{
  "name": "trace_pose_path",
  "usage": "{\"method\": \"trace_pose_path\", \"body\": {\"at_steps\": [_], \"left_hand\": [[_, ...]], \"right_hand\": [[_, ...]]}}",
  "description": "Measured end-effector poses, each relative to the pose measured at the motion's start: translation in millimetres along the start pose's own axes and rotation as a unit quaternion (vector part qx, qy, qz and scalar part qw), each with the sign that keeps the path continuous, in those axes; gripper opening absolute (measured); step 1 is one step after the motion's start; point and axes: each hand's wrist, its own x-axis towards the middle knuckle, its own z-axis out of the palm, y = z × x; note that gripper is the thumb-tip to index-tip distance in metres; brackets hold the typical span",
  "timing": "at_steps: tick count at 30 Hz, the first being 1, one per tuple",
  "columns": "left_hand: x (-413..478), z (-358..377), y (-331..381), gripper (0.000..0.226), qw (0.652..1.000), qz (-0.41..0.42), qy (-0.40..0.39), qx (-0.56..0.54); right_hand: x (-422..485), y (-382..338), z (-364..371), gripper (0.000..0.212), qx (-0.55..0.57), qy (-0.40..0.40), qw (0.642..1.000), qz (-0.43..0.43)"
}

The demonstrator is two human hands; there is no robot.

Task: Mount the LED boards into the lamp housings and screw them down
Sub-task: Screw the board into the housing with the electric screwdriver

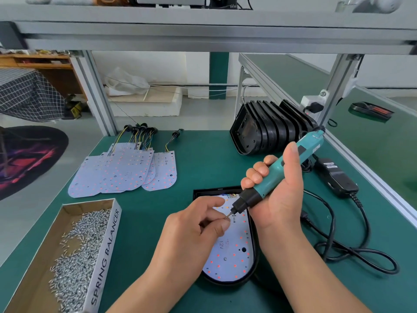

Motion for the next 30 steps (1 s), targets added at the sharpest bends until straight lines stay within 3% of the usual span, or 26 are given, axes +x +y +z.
{"method": "trace_pose_path", "body": {"at_steps": [4, 11, 23, 30], "left_hand": [[0.7, -1.6, 0.4, 0.039, 1.0, 0.0, 0.008, -0.002], [0.1, -2.6, -2.4, 0.018, 1.0, -0.004, 0.004, -0.006], [-1.6, -3.8, 1.7, 0.016, 0.999, 0.007, 0.032, -0.025], [-0.2, -3.5, 2.5, 0.023, 0.997, -0.032, 0.022, -0.064]], "right_hand": [[-0.3, 0.4, 0.5, 0.047, 0.001, -0.005, 1.0, -0.004], [-0.5, 0.8, -1.0, 0.046, 0.005, -0.02, 1.0, -0.008], [-2.2, -1.0, -1.0, 0.045, 0.018, -0.046, 0.998, -0.03], [-4.4, -1.5, -1.1, 0.047, 0.021, -0.05, 0.998, -0.043]]}}
